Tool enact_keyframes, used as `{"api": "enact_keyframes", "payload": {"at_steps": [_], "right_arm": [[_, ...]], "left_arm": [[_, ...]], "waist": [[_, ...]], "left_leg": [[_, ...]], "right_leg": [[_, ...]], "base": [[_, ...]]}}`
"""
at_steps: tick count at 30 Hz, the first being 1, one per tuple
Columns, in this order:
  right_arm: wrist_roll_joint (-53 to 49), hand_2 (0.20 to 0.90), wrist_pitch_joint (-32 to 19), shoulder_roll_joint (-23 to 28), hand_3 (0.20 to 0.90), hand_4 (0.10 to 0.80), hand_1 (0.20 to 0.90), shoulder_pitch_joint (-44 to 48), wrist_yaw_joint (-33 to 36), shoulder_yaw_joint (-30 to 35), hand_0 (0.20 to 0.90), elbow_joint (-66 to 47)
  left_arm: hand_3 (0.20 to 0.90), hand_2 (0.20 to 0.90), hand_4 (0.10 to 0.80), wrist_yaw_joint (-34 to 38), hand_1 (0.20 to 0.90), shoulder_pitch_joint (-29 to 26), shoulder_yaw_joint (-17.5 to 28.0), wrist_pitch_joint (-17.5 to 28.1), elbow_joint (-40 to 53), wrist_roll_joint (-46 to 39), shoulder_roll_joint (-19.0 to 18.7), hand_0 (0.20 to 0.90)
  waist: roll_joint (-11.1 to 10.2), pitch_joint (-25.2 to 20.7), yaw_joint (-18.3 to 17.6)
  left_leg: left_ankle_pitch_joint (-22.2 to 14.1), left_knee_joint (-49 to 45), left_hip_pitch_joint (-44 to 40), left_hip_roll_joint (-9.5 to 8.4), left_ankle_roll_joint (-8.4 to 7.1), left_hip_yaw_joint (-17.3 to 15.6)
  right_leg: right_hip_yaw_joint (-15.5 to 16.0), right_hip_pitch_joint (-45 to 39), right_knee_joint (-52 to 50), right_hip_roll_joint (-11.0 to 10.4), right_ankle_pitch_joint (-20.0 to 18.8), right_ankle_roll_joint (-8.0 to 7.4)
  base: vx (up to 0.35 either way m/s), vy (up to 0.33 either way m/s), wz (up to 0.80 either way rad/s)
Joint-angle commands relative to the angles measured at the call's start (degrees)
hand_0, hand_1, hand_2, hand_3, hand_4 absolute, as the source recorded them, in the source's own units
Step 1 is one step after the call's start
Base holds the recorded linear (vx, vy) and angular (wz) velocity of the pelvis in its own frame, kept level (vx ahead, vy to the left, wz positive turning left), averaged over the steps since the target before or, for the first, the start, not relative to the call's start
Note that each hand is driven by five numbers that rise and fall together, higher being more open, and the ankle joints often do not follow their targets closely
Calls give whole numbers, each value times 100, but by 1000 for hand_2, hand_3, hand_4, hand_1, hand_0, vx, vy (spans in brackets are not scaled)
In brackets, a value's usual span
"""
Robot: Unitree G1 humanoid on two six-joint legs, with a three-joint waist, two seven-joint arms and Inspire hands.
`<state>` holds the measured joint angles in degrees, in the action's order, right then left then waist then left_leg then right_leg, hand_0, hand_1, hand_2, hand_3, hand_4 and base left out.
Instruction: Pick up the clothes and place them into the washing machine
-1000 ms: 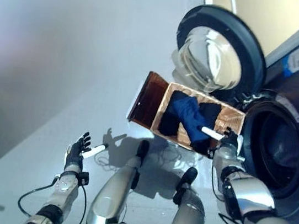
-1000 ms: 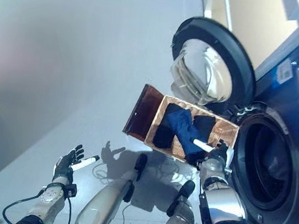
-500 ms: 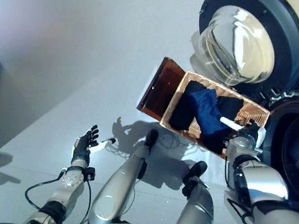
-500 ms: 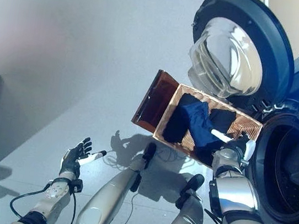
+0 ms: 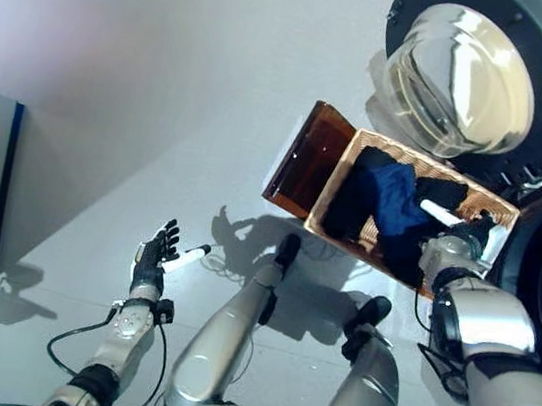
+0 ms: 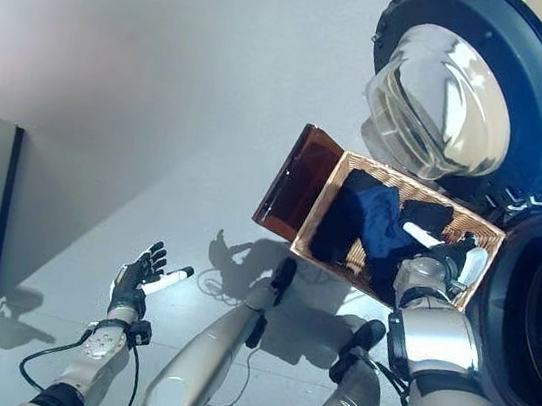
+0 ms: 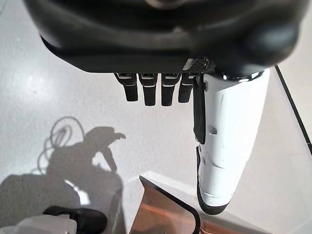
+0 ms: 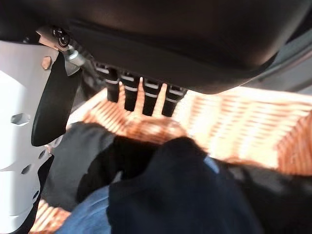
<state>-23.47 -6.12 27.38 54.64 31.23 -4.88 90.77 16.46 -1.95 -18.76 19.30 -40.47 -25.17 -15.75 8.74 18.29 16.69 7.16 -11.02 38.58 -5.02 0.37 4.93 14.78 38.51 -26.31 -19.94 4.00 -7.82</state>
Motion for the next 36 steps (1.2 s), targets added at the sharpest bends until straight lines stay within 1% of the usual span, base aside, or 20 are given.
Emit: {"api": "enact_keyframes", "payload": {"at_steps": [1,6,7,10,17,22,29,36], "right_arm": [[-192,900,-134,538,900,800,900,201,395,-69,900,-138],[-79,900,-71,388,900,800,900,412,623,-208,900,-168],[-63,900,-95,223,900,800,900,425,715,-200,900,-179],[-47,900,-105,41,900,800,900,505,791,-252,900,-257],[24,900,-116,-302,900,800,900,584,1036,-356,900,-454],[102,900,-143,-416,900,800,900,608,1235,-409,900,-615],[184,900,-113,-602,900,800,900,666,1507,-453,900,-807],[300,900,-95,-769,900,800,900,577,1617,-513,900,-1024]], "left_arm": [[900,900,800,307,900,237,186,400,276,91,-413,900],[900,900,800,426,900,239,165,399,295,38,-427,900],[900,900,800,462,900,205,157,393,241,14,-399,900],[900,900,800,549,900,166,153,397,181,-8,-362,900],[900,900,800,726,900,118,250,396,146,-136,-349,900],[900,900,800,812,900,57,329,389,19,-224,-317,900],[900,900,800,906,900,41,402,393,7,-355,-261,900],[900,900,800,951,900,67,537,442,1,-401,-258,900]], "waist": [[30,-11,54],[75,28,45],[86,43,30],[84,64,-14],[-31,130,-182],[-112,195,-300],[-151,309,-415],[-156,271,-457]], "left_leg": [[-1144,-940,453,-55,-264,-178],[-1141,-944,507,-51,-254,-210],[-1142,-955,524,-60,-249,-216],[-1142,-954,550,-69,-251,-242],[-1164,-968,588,-27,-259,-318],[-1157,-958,633,11,-266,-364],[-1138,-939,721,40,-269,-412],[-1132,-938,804,33,-262,-417]], "right_leg": [[-113,-501,815,-21,-215,-45],[-124,-491,890,-28,-251,-43],[-133,-486,896,-22,-256,-36],[-152,-467,910,-7,-272,-27],[-211,-419,982,42,-347,-15],[-261,-345,1009,99,-386,2],[-289,-225,1008,151,-433,9],[-272,-150,1034,163,-461,7]], "base": [[0,0,0],[2,3,1],[0,0,0],[6,30,-4],[3,10,-2],[-8,4,-4],[-12,8,-6],[0,4,-5]]}}
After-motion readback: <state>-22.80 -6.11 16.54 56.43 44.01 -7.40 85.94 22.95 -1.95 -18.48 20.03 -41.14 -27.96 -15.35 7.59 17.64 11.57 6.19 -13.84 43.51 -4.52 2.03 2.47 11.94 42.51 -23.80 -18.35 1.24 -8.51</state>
